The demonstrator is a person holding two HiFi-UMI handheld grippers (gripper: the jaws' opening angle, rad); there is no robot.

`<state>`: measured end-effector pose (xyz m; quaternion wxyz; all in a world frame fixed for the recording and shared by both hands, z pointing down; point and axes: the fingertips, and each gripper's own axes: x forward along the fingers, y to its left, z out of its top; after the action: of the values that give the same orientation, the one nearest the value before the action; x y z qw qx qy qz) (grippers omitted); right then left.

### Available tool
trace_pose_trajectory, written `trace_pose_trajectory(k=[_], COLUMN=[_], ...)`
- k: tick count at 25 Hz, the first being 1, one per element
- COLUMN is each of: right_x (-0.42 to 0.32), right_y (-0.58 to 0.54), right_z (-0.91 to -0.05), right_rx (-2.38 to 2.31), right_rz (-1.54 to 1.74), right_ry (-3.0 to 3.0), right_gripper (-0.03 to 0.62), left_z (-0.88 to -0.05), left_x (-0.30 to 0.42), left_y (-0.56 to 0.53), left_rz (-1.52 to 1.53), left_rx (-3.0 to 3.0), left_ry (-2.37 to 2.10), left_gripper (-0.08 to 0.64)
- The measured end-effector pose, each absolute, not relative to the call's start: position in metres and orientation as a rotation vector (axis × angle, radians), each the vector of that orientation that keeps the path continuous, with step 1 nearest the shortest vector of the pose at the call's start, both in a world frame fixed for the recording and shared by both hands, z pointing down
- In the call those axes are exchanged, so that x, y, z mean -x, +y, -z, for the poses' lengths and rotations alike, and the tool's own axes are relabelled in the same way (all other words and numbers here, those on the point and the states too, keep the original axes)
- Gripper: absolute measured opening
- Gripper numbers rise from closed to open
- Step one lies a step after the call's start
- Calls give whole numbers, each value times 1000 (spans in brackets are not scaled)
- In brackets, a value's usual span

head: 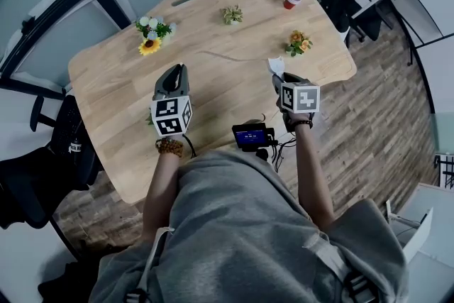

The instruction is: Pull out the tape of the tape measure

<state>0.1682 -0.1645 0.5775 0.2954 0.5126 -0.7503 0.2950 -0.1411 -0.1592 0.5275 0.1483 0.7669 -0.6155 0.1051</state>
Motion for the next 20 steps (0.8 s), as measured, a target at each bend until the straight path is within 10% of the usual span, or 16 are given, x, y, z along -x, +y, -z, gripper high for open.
trace_pose_trajectory(k=[20], right_x=[-142], right_y=[-179], right_z=[-617], right_rx=[-1254], right_rz=[-851], right_ry=[-1952], right_gripper=[132], left_z=[-590], left_x=[133], left_y=[-158], left_rz=[-437], left_rx=[-2081], left_ry=[-1668], left_gripper=[37])
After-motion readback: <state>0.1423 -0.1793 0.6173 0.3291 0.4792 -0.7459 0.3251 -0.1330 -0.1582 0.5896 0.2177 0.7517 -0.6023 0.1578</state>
